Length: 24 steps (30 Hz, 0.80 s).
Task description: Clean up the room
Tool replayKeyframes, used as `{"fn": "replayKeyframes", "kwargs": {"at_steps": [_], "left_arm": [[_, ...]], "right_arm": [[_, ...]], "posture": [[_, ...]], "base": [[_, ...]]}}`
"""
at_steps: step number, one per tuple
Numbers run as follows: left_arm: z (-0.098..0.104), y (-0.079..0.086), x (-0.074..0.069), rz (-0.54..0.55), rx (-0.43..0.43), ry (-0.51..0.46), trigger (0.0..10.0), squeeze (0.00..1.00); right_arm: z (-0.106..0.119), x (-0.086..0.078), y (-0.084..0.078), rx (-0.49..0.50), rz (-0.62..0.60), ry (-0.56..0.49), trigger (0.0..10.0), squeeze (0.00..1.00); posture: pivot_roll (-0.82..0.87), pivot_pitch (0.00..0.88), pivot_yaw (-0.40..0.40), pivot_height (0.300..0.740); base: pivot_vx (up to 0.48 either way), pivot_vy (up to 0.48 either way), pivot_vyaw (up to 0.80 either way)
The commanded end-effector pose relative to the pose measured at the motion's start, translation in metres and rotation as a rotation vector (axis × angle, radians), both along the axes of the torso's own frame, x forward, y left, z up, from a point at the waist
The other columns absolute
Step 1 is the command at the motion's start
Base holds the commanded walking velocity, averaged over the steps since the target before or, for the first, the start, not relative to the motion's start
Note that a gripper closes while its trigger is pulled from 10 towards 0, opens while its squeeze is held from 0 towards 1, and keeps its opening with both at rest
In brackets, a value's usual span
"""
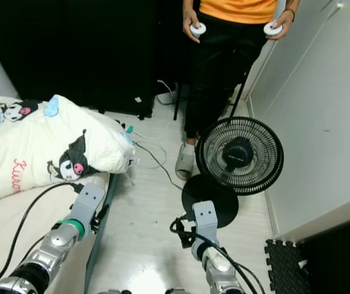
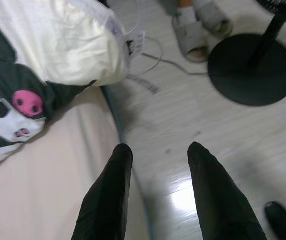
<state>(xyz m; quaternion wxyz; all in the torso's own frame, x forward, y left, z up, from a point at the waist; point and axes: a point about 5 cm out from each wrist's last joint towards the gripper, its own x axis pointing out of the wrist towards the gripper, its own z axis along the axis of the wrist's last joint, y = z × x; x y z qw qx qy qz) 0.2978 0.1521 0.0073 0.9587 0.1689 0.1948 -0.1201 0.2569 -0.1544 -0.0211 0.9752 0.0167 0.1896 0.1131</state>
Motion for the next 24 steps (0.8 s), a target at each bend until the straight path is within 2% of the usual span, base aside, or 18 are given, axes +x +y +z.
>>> {"fn": "replayKeyframes", "kwargs": {"at_steps": [1, 4, 17, 24], "left_arm": [[-0.0076, -0.0009, -0.0067, 0.007, -0.028, 0.041, 10.0, 0.0], [-0.0072, -0.0018, -0.0064, 0.014, -0.056, 0.045, 10.0, 0.0], [-0.0092, -0.0057, -0.0087, -0.03, -0.051, 0.06, 10.0, 0.0], [-0.0111, -0.0056, -0.01, -0.017, -0.043, 0.07, 10.0, 0.0]], "right_arm": [[-0.0086, -0.0093, -0.0054, 0.01, -0.029, 0.049, 10.0, 0.0], [-0.0087, -0.0092, -0.0065, 0.01, -0.033, 0.052, 10.0, 0.0], [-0.009, -0.0093, -0.0064, 0.015, -0.041, 0.055, 10.0, 0.0], [-0.0089, -0.0096, -0.0066, 0.011, -0.042, 0.05, 10.0, 0.0]], "posture": [[0.04, 0.03, 0.016, 0.74], [0.04, 0.029, 0.016, 0.74], [0.05, 0.036, 0.017, 0.74], [0.04, 0.043, 0.017, 0.74]], "base": [[0.0, 0.0, 0.0], [0.0, 0.0, 0.0], [0.0, 0.0, 0.0], [0.0, 0.0, 0.0]]}}
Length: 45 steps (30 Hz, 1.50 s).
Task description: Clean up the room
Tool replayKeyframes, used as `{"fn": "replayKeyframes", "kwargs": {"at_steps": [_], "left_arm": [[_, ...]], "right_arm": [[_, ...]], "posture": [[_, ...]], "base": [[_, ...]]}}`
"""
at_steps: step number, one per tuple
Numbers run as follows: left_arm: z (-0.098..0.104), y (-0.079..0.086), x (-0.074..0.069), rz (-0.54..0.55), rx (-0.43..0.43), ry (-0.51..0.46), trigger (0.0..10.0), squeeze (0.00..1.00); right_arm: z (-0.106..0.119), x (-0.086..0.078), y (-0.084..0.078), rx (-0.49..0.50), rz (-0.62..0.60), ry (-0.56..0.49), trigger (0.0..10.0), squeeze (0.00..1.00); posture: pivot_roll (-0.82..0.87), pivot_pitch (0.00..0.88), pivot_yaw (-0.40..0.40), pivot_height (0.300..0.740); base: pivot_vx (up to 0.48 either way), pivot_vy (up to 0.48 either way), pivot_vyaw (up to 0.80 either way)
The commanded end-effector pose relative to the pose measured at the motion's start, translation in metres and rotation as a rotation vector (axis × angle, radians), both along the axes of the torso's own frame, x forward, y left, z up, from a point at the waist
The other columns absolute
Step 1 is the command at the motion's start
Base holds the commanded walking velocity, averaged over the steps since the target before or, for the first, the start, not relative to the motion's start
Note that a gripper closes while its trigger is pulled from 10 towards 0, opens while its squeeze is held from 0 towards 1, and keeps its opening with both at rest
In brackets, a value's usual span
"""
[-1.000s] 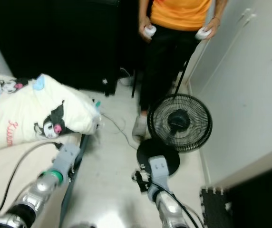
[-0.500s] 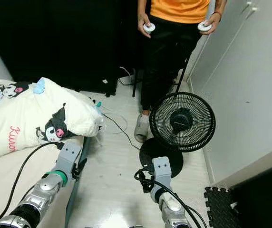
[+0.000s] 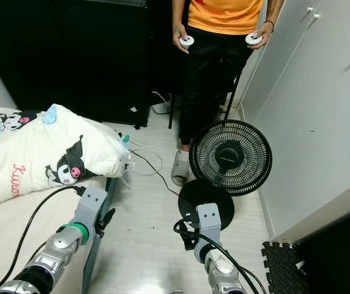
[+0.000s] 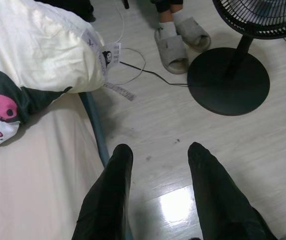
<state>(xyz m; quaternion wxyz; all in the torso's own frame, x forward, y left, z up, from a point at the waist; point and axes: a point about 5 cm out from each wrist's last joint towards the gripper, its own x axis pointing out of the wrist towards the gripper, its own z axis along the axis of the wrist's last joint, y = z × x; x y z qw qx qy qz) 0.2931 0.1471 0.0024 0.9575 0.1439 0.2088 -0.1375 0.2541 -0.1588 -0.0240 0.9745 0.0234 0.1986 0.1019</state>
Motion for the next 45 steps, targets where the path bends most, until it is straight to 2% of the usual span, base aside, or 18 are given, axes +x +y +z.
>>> {"fn": "replayKeyframes", "kwargs": {"at_steps": [1, 38, 45], "left_arm": [[-0.0062, -0.0006, -0.0054, 0.001, 0.008, 0.03, 10.0, 0.0], [-0.0099, -0.0027, -0.0093, -0.007, 0.011, 0.048, 10.0, 0.0], [-0.011, -0.0022, -0.0102, -0.008, 0.017, 0.052, 10.0, 0.0]], "right_arm": [[-0.006, -0.0068, -0.0022, 0.005, -0.018, 0.031, 10.0, 0.0], [-0.0058, -0.0072, -0.0008, 0.005, -0.01, 0.025, 10.0, 0.0], [-0.0078, -0.0084, 0.0019, -0.036, 0.031, 0.043, 10.0, 0.0]], "posture": [[0.04, 0.043, 0.017, 0.74], [0.04, 0.052, 0.015, 0.74], [0.04, 0.052, 0.016, 0.74]], "base": [[0.0, 0.0, 0.0], [0.0, 0.0, 0.0], [0.0, 0.0, 0.29]]}}
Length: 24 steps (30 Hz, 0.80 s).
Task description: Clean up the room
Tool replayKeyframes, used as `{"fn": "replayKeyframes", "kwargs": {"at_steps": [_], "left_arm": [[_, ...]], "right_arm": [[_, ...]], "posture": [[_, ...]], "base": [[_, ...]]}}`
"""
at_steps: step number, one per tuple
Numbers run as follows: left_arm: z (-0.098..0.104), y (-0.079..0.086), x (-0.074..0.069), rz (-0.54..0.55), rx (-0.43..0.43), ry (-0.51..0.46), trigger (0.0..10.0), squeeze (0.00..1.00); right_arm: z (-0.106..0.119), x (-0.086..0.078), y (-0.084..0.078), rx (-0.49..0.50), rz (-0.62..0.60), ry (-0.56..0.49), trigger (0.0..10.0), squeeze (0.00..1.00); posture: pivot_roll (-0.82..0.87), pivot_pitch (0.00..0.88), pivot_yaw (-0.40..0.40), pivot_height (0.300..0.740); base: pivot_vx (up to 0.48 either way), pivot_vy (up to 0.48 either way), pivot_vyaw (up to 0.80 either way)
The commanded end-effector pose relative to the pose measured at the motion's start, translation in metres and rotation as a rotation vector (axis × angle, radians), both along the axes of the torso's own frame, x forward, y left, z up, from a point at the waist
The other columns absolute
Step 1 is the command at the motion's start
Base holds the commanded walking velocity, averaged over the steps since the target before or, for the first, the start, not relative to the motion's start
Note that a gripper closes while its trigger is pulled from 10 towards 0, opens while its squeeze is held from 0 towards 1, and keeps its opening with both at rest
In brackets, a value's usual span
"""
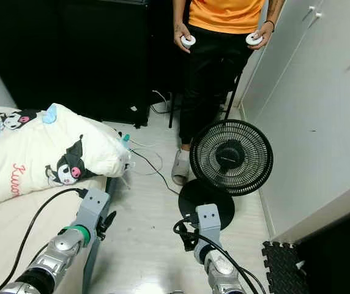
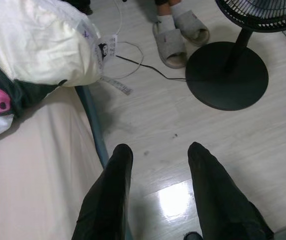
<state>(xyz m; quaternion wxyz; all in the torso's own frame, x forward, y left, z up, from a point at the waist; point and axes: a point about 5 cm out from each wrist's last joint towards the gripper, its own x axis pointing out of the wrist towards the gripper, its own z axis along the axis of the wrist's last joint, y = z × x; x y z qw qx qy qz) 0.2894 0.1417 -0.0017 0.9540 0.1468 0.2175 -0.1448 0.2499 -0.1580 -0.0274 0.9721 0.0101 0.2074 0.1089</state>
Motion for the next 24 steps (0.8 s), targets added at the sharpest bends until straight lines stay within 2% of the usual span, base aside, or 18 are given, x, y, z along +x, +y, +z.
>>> {"fn": "replayKeyframes", "kwargs": {"at_steps": [1, 7, 11, 13, 15, 18, 22, 24], "left_arm": [[-0.008, 0.003, -0.007, 0.001, 0.019, 0.037, 10.0, 0.0], [-0.016, 0.005, -0.015, -0.029, 0.065, 0.07, 10.0, 0.0], [-0.04, 0.011, -0.041, -0.085, 0.117, 0.206, 10.0, 0.0], [-0.043, 0.013, -0.045, -0.054, 0.091, 0.238, 10.0, 0.0], [-0.049, 0.02, -0.051, 0.02, 0.052, 0.296, 10.0, 0.0], [-0.053, 0.022, -0.055, 0.05, 0.036, 0.331, 10.0, 0.0], [-0.052, 0.02, -0.055, 0.044, 0.034, 0.318, 10.0, 0.0], [-0.052, 0.021, -0.055, 0.041, 0.04, 0.316, 10.0, 0.0]], "right_arm": [[-0.005, -0.005, 0.002, -0.01, 0.016, 0.032, 10.0, 0.0], [-0.01, -0.009, -0.001, -0.012, -0.001, 0.068, 10.0, 0.0], [-0.025, -0.026, -0.009, -0.003, -0.051, 0.186, 10.0, 0.0], [-0.029, -0.031, -0.008, 0.021, -0.078, 0.216, 10.0, 0.0], [-0.036, -0.038, -0.007, 0.103, -0.161, 0.277, 10.0, 0.0], [-0.035, -0.037, -0.011, 0.135, -0.208, 0.28, 10.0, 0.0], [-0.033, -0.035, -0.008, 0.061, -0.105, 0.262, 10.0, 0.0], [-0.033, -0.035, -0.008, 0.059, -0.104, 0.263, 10.0, 0.0]], "posture": [[0.04, 0.052, 0.016, 0.74], [0.04, 0.051, 0.015, 0.74], [0.04, 0.05, 0.013, 0.74], [0.04, 0.049, 0.01, 0.74], [0.04, 0.049, 0.004, 0.74], [0.04, 0.049, -0.003, 0.74], [0.04, 0.049, -0.005, 0.74], [0.04, 0.05, -0.005, 0.74]], "base": [[0.0, 0.0, 0.74], [0.0, 0.0, 0.75], [0.0, 0.0, 0.74], [0.0, 0.0, 0.74], [0.0, 0.0, 0.73], [0.0, 0.0, 0.73], [0.0, 0.0, 0.73], [0.0, 0.0, 0.73]]}}
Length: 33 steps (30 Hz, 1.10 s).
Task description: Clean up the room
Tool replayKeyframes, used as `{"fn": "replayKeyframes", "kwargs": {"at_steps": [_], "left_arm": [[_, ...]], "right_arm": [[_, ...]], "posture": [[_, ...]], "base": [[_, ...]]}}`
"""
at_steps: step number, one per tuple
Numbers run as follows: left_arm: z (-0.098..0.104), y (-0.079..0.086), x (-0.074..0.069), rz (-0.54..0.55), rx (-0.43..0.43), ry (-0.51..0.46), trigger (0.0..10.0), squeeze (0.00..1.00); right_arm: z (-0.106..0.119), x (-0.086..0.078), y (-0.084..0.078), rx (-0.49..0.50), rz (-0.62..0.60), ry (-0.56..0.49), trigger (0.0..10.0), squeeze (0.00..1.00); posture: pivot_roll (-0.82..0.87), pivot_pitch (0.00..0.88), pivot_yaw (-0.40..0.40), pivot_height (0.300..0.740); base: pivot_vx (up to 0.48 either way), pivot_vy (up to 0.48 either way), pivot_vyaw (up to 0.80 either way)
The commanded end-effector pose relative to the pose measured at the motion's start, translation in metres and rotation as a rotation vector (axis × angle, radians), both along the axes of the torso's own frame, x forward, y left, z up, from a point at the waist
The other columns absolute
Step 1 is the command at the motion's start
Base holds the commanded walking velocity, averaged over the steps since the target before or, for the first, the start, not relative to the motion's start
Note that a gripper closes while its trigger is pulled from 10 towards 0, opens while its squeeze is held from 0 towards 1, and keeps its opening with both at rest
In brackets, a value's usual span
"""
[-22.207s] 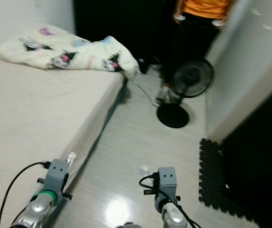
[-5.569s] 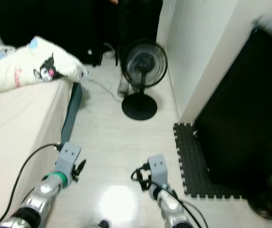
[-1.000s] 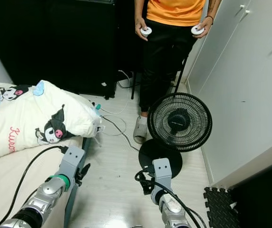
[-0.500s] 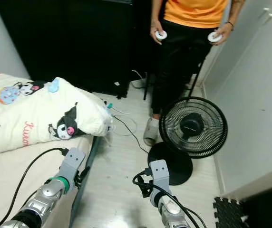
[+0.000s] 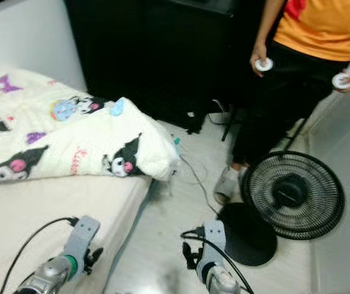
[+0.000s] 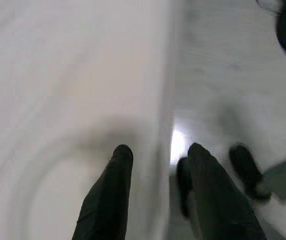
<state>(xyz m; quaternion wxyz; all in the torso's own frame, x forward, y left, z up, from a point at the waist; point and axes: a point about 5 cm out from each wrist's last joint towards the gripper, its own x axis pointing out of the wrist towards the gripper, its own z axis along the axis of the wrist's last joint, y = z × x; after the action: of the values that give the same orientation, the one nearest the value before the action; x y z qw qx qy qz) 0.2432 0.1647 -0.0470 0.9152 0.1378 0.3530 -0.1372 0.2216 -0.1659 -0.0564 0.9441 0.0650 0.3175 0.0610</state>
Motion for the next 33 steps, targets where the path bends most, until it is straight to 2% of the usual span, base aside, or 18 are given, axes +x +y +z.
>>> {"fn": "replayKeyframes", "kwargs": {"at_steps": [1, 5, 33], "left_arm": [[-0.0069, -0.0021, -0.0088, -0.005, 0.003, 0.038, 10.0, 0.0], [-0.0046, -0.002, -0.0065, -0.028, 0.028, 0.007, 10.0, 0.0], [-0.0024, -0.0038, -0.0049, -0.035, 0.017, -0.026, 10.0, 0.0]], "right_arm": [[-0.0045, -0.0069, 0.0002, -0.003, 0.005, 0.024, 10.0, 0.0], [-0.0034, -0.0061, 0.0006, -0.016, 0.026, 0.01, 10.0, 0.0], [-0.0018, -0.0054, 0.0001, -0.007, 0.021, -0.013, 10.0, 0.0]], "posture": [[0.04, 0.05, -0.005, 0.74], [0.04, 0.052, -0.004, 0.74], [0.04, 0.063, -0.001, 0.74]], "base": [[0.0, 0.0, 0.73], [0.0, 0.0, 0.7], [0.0, 0.0, 0.0]]}}
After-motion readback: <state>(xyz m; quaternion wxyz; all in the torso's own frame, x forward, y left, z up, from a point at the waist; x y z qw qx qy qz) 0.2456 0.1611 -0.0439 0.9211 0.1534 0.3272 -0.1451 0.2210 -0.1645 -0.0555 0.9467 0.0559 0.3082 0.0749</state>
